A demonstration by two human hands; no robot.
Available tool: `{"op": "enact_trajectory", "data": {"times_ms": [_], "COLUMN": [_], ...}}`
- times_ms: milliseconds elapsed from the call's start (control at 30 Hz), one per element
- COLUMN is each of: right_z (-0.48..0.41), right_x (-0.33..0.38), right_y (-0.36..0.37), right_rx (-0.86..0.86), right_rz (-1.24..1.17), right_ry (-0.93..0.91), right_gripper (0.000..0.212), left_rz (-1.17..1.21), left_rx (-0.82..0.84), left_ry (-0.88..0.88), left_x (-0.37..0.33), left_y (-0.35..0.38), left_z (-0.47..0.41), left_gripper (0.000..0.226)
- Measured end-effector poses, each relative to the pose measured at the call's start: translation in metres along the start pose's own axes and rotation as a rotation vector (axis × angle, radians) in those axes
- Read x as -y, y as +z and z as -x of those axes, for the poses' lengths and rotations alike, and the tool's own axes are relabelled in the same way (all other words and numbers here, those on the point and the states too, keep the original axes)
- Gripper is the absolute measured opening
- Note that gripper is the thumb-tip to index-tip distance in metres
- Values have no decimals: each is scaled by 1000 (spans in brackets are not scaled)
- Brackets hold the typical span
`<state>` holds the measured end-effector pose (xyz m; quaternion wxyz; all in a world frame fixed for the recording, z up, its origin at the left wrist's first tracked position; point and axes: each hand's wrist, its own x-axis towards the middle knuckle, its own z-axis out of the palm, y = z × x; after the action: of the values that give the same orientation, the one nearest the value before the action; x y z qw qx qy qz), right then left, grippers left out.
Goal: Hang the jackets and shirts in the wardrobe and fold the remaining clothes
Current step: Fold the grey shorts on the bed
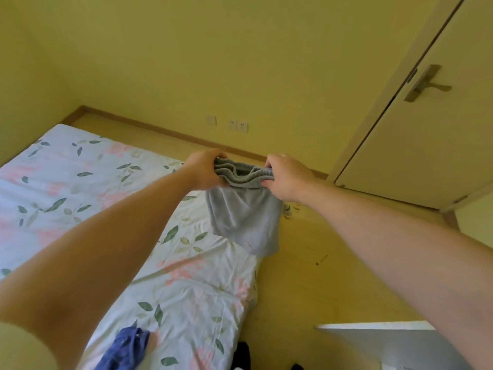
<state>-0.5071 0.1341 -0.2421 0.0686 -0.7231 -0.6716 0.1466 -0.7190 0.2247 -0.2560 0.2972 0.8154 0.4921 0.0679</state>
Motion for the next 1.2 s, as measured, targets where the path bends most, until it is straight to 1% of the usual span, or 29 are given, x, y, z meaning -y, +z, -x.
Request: {"op": "enact_trajectory", "data": {"times_ms": [67,133,167,200,267,333,400,500,600,700,767,800,867,900,933,1067,1200], "right_z": [0,2,4,7,13,22,35,58,83,112,130,137,149,155,160,181,194], "right_x": [5,12,15,19,25,30,34,40,44,48,50,51,53,55,57,66,75], "right_y": [3,9,15,24,52,97,153,250,339,406,435,446,463,469,473,490,499], "right_rx": [-70,-148,-170,-172,-122,-41,48,249,471,623,690,714,743,756,773,820,832], "right_rz": [-15,-25,-30,-32,-10,29,47,64,54,59,79,93,118,130,145,170,171], "right_ry": [-17,-41,-54,-70,-90,-92,-84,-94,-66,-56,-61,-66,-72,-77,-84,-103,-134], "right_gripper": [24,22,21,21,27,34,36,39,43,42,38,39,40,41,42,45,44], "left_rz": [-27,-99,-125,-146,-215,-375,-477,-576,-618,-660,-665,-662,-683,-700,-709,-695,-681], "left_rx": [-77,-173,-215,-252,-296,-300,-208,51,280,456,489,497,515,529,538,538,589], "left_ry": [70,127,143,168,194,205,206,135,66,22,-9,-18,16,36,51,54,24], "left_x": [7,20,27,38,63,98,135,189,236,268,284,291,304,309,313,324,329], "left_y": [-5,-4,-1,6,26,56,94,160,227,284,311,321,337,342,346,358,366], "left_z": [2,7,12,17,32,47,64,92,127,166,188,199,218,226,234,258,277], "left_gripper": [17,20,15,10,11,13,14,14,19,29,34,40,63,70,72,66,64]}}
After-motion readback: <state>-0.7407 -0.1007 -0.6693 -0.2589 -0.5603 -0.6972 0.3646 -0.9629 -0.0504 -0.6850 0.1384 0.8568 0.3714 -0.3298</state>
